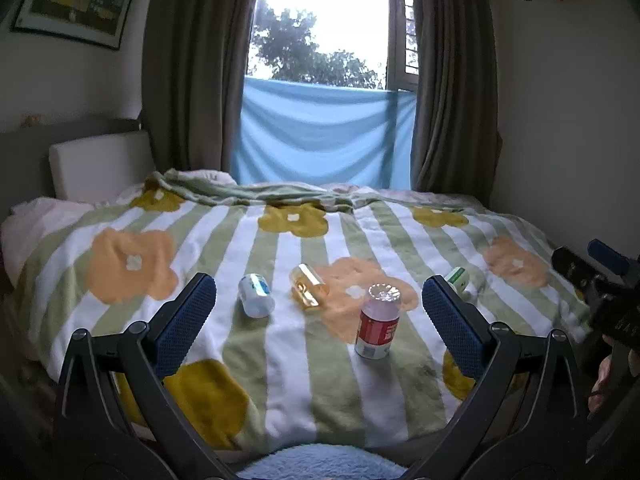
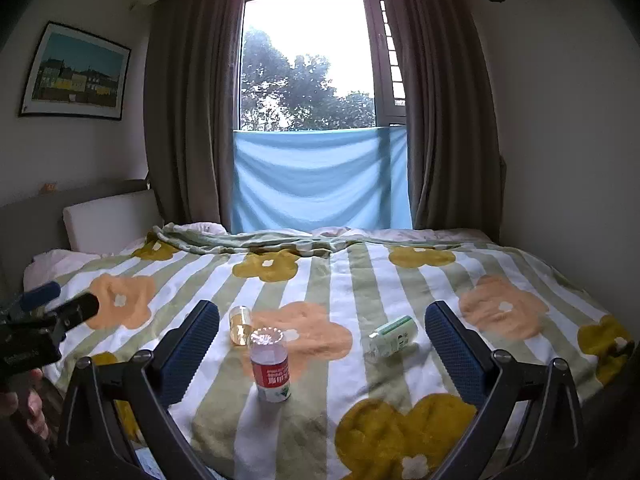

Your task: Flip cup upside down

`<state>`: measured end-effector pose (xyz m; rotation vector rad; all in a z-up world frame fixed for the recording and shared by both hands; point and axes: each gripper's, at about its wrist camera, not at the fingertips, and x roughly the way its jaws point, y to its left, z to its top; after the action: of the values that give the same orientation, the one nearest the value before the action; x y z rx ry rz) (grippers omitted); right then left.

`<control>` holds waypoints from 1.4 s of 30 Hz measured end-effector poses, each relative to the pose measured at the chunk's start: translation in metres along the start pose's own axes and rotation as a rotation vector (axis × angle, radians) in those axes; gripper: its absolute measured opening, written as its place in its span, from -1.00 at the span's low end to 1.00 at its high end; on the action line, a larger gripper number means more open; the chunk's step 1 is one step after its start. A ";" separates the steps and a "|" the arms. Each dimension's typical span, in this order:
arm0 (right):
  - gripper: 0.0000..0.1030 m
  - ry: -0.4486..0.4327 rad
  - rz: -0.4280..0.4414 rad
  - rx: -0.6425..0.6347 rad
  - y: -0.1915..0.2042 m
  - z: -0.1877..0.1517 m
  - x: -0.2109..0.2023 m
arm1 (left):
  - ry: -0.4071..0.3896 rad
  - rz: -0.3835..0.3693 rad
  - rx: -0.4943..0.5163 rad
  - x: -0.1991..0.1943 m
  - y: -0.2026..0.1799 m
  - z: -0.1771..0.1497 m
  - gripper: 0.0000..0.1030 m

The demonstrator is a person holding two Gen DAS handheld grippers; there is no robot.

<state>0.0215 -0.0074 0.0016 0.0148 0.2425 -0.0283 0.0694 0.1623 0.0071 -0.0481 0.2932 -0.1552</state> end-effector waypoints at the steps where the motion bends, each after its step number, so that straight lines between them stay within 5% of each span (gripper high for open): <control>1: 1.00 0.001 -0.003 -0.005 0.002 -0.001 -0.001 | -0.003 0.005 0.006 -0.002 -0.002 -0.001 0.99; 42: 1.00 -0.030 -0.009 -0.012 0.014 0.002 -0.015 | -0.027 0.004 0.010 -0.018 -0.006 0.002 0.99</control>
<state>0.0079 0.0067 0.0077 0.0017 0.2128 -0.0363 0.0526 0.1596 0.0143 -0.0396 0.2651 -0.1515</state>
